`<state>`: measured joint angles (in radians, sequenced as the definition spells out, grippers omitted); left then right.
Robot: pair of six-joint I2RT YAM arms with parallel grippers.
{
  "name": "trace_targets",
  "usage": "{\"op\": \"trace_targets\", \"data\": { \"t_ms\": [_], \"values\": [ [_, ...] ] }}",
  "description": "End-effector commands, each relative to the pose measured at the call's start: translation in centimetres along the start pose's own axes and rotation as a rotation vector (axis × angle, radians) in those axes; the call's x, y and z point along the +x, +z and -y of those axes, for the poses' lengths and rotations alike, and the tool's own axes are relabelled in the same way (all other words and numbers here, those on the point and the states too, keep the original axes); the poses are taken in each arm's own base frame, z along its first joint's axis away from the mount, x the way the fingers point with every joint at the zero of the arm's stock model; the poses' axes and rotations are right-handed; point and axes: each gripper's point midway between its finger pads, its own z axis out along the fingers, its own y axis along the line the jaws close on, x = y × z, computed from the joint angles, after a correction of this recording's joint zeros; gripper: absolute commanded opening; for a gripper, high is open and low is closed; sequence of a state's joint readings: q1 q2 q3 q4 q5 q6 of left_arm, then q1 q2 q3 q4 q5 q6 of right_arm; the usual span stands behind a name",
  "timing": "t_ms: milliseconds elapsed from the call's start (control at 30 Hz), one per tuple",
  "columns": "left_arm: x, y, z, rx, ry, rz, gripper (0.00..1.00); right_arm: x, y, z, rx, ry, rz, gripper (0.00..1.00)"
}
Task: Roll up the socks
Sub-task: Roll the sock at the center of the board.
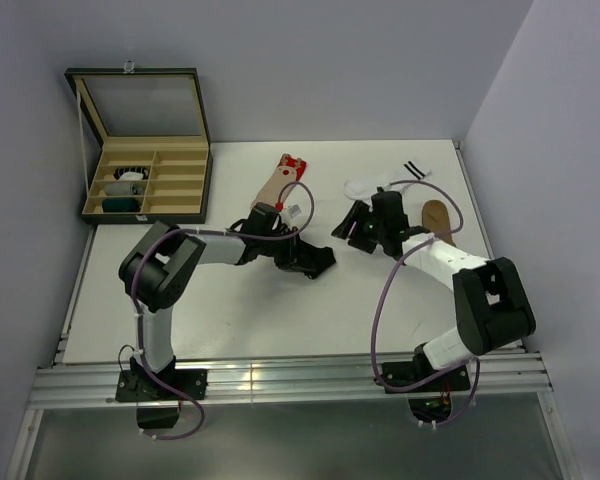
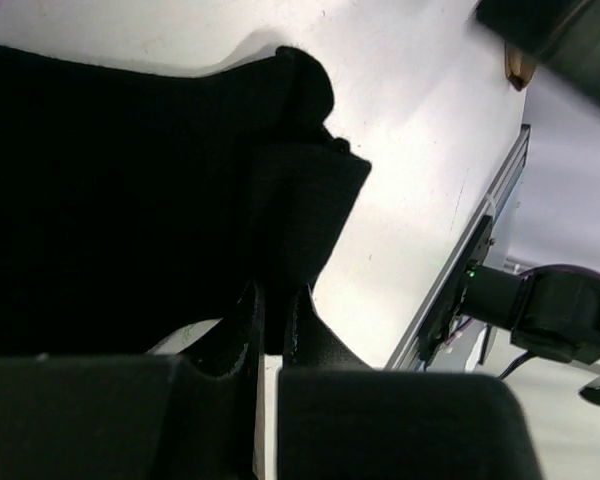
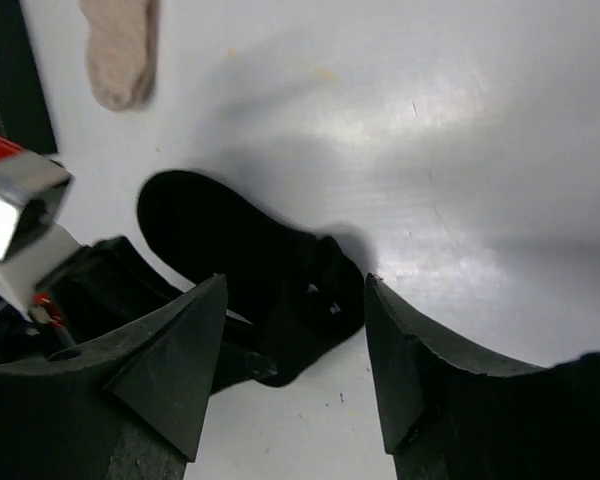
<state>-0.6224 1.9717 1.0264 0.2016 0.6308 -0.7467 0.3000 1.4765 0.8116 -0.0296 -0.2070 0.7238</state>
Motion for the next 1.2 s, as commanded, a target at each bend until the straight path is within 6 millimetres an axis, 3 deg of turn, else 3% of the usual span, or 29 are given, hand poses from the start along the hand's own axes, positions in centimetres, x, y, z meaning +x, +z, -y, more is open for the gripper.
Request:
{"op": "trace_targets", "data": {
  "t_ms": [0, 133, 267, 633, 1167],
  "values": [
    [1.4, 0.7, -5.5, -0.197, -0.102, -0.011, 0.02, 3.3, 0.3, 0.7, 0.010, 0.085, -0.066, 0.65],
    [1.0, 0.7, -6.3, -0.237, -0.113, 0.005, 0.05, 6.5, 1.1, 0.5, 0.016, 0.109, -0.117, 0.67],
    [0.5, 0.9, -6.8, -0.256, -0.125, 0.011, 0.07, 7.5, 1.7, -0.2, 0.006, 0.139, -0.130, 0.66],
    [0.7, 0.6, -8.6, -0.296, -0.170, 0.013, 0.09, 7.4, 3.4, 0.7, 0.038, 0.177, -0.087, 0.54],
    [1.3, 0.7, -10.9, -0.345, -0.230, -0.022, 0.18, 6.6, 4.1, 2.5, 0.107, 0.200, -0.042, 0.53]
  ]
}}
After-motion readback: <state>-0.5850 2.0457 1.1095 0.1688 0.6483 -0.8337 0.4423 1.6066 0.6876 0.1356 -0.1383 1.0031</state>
